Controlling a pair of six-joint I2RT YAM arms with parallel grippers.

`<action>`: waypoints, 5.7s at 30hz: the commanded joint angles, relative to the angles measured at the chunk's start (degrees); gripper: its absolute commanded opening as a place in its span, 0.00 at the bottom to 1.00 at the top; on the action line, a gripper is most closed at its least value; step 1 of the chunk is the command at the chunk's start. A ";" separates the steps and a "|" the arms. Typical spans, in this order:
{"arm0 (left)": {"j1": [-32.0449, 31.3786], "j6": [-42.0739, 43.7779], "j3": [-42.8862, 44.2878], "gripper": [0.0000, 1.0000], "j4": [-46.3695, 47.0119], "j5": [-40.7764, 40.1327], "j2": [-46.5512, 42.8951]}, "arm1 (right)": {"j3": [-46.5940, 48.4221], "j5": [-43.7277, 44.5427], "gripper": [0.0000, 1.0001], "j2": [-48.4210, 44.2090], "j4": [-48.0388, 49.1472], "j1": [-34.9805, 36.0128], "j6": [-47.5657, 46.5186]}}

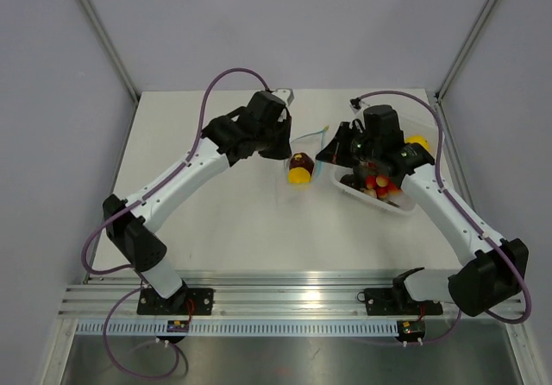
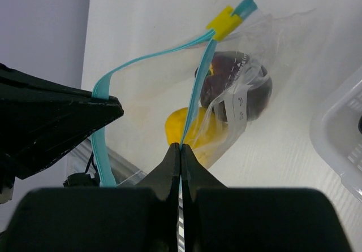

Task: Place the food in the zip-top bag and seal the zipper
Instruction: Adjust the zipper food storage bag at the center of the board, then pick up the fake fruit from the bin, then place the fake fruit in the zipper food storage bag.

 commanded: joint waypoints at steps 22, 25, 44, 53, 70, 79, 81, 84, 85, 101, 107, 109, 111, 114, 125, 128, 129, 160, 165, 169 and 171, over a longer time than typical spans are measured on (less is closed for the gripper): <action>1.10 0.00 -4.40 0.00 4.59 0.02 -4.00 | 1.39 7.66 0.00 2.45 -0.49 3.32 -0.81; 1.98 -0.79 -8.62 0.00 4.95 0.73 -0.57 | -0.72 7.58 0.00 4.47 0.39 3.41 -0.37; 2.51 -0.27 -6.17 0.00 2.75 -6.03 -3.55 | 6.92 21.01 0.55 4.57 -8.05 0.97 -7.13; 2.51 0.44 -4.06 0.00 1.43 -7.18 -2.32 | 10.78 20.32 0.64 6.12 -6.64 -12.57 -8.98; 2.59 1.49 -3.62 0.00 1.43 -7.53 -1.71 | 31.53 19.98 0.75 35.49 -13.41 -23.04 -14.69; 3.30 2.02 -3.36 0.00 1.78 -6.04 -1.36 | 33.47 13.75 0.92 42.88 -13.86 -25.77 -17.68; 3.38 2.02 -3.44 0.00 1.78 -5.95 -1.36 | 33.12 12.77 0.92 43.41 -12.89 -26.03 -18.38; 3.39 2.02 -3.62 0.00 1.87 -5.51 -1.27 | 33.73 10.66 0.93 44.81 -11.74 -26.21 -19.17; 3.39 1.85 -3.62 0.00 1.78 -5.43 -1.27 | 33.91 9.78 0.93 45.51 -10.96 -26.21 -19.35; 3.39 1.67 -3.09 0.00 1.17 -5.16 -0.13 | 30.83 8.37 0.73 48.33 -2.51 -26.30 -17.77; 3.39 1.14 -3.18 0.00 1.34 -4.37 0.40 | 27.15 9.51 0.49 44.22 -0.58 -26.38 -16.46; 3.39 0.97 -3.01 0.00 1.87 -3.23 0.93 | 25.05 9.60 0.46 41.06 0.38 -26.56 -15.75; 3.39 0.61 -2.83 0.00 2.66 -2.35 1.54 | 23.72 9.68 0.42 38.85 1.09 -26.74 -14.61; 3.39 0.17 -1.78 0.00 3.62 -0.42 3.21 | 21.70 10.03 0.40 34.89 1.53 -26.74 -13.55; 3.39 -3.08 3.23 0.00 6.70 6.44 10.07 | 15.28 11.97 0.36 22.50 -0.66 -26.74 -11.36; 3.39 -2.73 3.23 0.00 7.32 8.02 11.30 | 12.12 10.74 0.35 17.14 -1.02 -26.74 -9.69; 3.39 -2.64 3.15 0.00 7.32 8.11 11.56 | 11.07 10.13 0.35 15.74 -0.84 -26.74 -9.25; 3.39 -3.43 -3.18 0.00 9.60 8.46 7.61 | 5.87 16.54 0.67 10.27 -2.16 5.78 -4.23; 3.39 -3.34 -3.36 0.00 9.61 8.29 6.91 | 6.83 19.34 0.95 10.01 -4.26 5.87 -4.94; 3.39 -3.25 -3.18 0.00 9.52 8.37 6.73 | 8.59 26.01 0.92 7.82 -6.81 5.96 -7.13; 3.39 -3.17 -3.36 0.00 9.52 8.37 6.56 | 9.56 31.19 0.85 7.03 -8.48 5.17 -7.92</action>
